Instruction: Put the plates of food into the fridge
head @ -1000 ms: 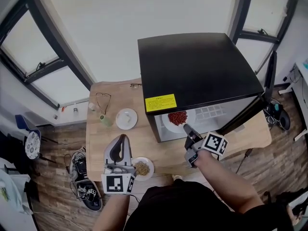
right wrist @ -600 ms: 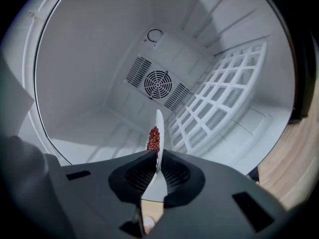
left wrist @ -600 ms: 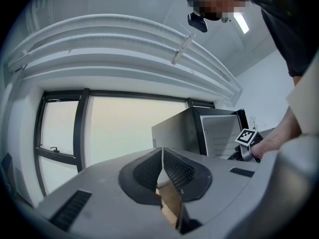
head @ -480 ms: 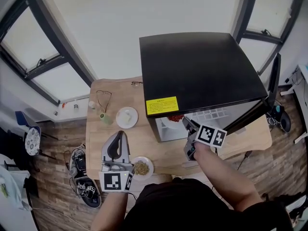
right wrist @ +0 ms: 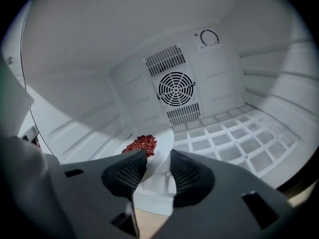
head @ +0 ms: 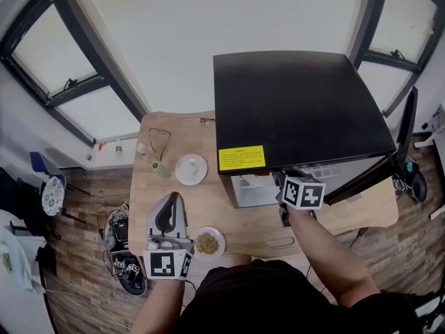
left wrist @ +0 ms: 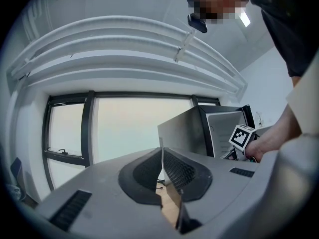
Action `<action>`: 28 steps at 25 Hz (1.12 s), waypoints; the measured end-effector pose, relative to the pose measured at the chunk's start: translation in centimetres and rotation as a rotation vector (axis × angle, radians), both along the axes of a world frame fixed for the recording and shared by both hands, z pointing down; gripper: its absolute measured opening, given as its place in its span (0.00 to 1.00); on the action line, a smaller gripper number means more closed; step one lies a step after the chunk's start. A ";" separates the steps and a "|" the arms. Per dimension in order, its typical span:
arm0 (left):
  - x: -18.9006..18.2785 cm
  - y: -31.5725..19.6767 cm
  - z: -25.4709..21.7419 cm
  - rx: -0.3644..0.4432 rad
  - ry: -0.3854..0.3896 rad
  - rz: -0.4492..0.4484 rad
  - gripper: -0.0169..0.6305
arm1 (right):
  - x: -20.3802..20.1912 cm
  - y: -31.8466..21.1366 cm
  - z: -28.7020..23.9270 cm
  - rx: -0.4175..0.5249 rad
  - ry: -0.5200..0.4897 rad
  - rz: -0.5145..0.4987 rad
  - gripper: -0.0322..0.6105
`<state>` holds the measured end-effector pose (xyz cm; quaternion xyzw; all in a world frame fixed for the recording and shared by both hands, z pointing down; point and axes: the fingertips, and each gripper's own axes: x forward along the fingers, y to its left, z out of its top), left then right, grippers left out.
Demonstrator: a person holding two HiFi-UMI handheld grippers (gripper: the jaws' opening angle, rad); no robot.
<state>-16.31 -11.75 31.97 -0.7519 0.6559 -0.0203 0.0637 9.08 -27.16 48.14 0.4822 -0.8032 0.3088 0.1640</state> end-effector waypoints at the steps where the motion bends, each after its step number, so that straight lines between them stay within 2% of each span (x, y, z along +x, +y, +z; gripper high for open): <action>1: -0.1 0.0 0.1 -0.002 0.000 -0.008 0.05 | 0.1 -0.2 0.1 0.006 0.033 -0.010 0.30; 6: -0.6 0.3 0.3 -0.020 -0.007 -0.051 0.05 | 0.9 -0.9 -0.6 0.055 0.081 -0.001 0.31; 11: 0.1 0.3 0.7 -0.043 -0.016 -0.064 0.05 | 1.7 -1.4 -2.0 0.139 0.059 0.005 0.31; 16: 0.7 0.3 1.3 -0.052 0.000 -0.065 0.04 | 1.4 -1.1 -3.9 0.244 0.041 -0.051 0.30; 19: 0.9 0.4 1.9 -0.077 0.013 -0.027 0.03 | 1.1 -0.7 -5.4 0.336 0.037 -0.073 0.30; 22: 0.9 0.6 2.1 -0.089 -0.006 0.012 0.03 | 0.6 0.6 -6.8 0.404 0.024 -0.092 0.30; 28: -0.4 2.2 1.7 -0.034 -0.021 0.080 0.03 | -1.2 4.2 -7.4 0.434 -0.049 -0.098 0.30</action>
